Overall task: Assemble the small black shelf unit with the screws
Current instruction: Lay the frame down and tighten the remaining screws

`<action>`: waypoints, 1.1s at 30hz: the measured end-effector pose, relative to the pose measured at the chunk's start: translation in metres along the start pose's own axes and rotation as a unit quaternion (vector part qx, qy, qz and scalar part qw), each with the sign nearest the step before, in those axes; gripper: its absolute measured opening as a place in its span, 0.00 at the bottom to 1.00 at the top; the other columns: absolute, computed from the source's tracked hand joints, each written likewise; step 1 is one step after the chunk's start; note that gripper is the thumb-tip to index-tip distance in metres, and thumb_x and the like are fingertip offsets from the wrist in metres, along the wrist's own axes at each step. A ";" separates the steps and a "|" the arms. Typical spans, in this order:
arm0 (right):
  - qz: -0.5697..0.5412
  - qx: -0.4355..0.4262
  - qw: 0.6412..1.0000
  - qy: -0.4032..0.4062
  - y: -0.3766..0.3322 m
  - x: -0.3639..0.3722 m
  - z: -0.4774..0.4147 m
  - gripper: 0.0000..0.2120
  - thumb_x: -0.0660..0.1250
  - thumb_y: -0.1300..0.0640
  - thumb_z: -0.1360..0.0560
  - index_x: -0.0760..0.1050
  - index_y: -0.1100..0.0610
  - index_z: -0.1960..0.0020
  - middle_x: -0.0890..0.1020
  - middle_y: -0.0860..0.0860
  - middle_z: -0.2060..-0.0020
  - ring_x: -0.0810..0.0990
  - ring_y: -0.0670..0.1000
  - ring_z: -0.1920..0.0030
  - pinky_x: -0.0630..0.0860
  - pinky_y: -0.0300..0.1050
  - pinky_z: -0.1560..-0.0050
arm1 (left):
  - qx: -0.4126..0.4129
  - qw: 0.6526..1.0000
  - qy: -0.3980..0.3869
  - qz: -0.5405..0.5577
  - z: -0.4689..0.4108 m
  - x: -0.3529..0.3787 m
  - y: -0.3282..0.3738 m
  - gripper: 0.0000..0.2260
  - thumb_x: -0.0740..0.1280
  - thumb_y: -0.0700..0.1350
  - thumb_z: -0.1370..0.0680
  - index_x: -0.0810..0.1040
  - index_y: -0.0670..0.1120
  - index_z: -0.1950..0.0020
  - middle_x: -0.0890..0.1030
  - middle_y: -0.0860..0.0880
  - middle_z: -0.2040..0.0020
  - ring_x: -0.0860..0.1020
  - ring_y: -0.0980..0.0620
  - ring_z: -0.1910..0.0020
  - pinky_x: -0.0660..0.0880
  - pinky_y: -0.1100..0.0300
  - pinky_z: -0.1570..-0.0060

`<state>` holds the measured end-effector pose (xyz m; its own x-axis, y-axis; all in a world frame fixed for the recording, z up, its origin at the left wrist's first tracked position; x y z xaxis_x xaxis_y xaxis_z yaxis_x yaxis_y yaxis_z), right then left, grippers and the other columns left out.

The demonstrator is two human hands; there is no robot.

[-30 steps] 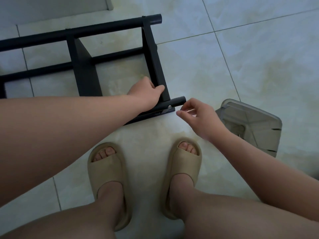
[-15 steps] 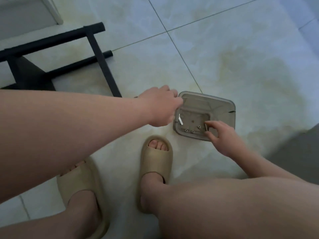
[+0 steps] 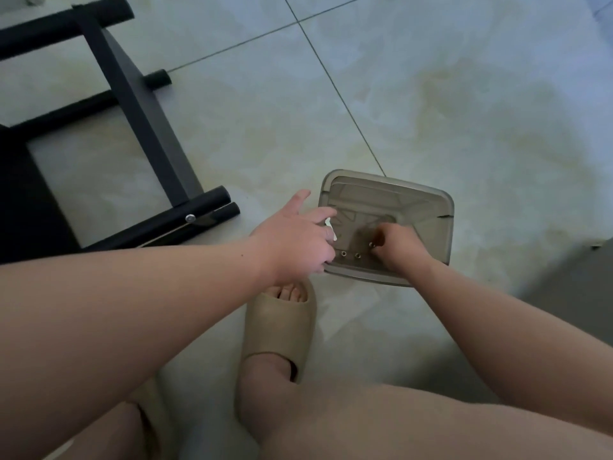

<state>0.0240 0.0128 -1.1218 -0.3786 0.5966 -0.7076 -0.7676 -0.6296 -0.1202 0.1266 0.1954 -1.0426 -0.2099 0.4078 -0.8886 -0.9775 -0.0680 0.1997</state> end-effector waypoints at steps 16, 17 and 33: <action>-0.114 -0.054 0.984 0.127 -0.029 -0.046 0.027 0.05 0.69 0.60 0.27 0.75 0.52 0.60 0.81 0.48 0.64 0.78 0.47 0.66 0.69 0.31 0.73 | -0.075 0.972 0.142 0.173 0.013 -0.025 -0.015 0.15 0.61 0.55 0.18 0.76 0.54 0.33 0.63 0.51 0.22 0.57 0.48 0.22 0.56 0.51 0.28; -0.135 -0.075 0.978 0.143 -0.037 -0.058 0.035 0.08 0.70 0.60 0.28 0.74 0.50 0.61 0.80 0.46 0.65 0.77 0.44 0.66 0.69 0.29 0.73 | -0.111 0.947 0.169 0.249 0.019 -0.034 -0.024 0.14 0.61 0.54 0.18 0.76 0.53 0.35 0.67 0.50 0.24 0.63 0.48 0.25 0.61 0.52 0.31; -0.182 -0.380 0.901 0.105 -0.259 -0.125 0.155 0.08 0.75 0.60 0.27 0.80 0.48 0.55 0.79 0.44 0.68 0.76 0.41 0.67 0.75 0.36 0.60 | -0.301 0.350 0.054 0.885 0.138 -0.054 -0.112 0.33 0.50 0.64 0.17 0.78 0.35 0.45 0.85 0.38 0.51 0.85 0.40 0.49 0.81 0.50 0.53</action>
<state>0.1894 0.1784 -0.8940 -0.0050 0.7755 -0.6314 -0.2159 -0.6173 -0.7565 0.2501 0.3067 -0.9600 -0.4657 -0.7939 0.3909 0.8666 -0.3198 0.3831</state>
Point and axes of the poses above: each hand's wrist, its own z-axis away from the middle knuckle, its own x-axis out of the palm, y = z × x, the point moved 5 cm from there along -z, towards the middle knuckle
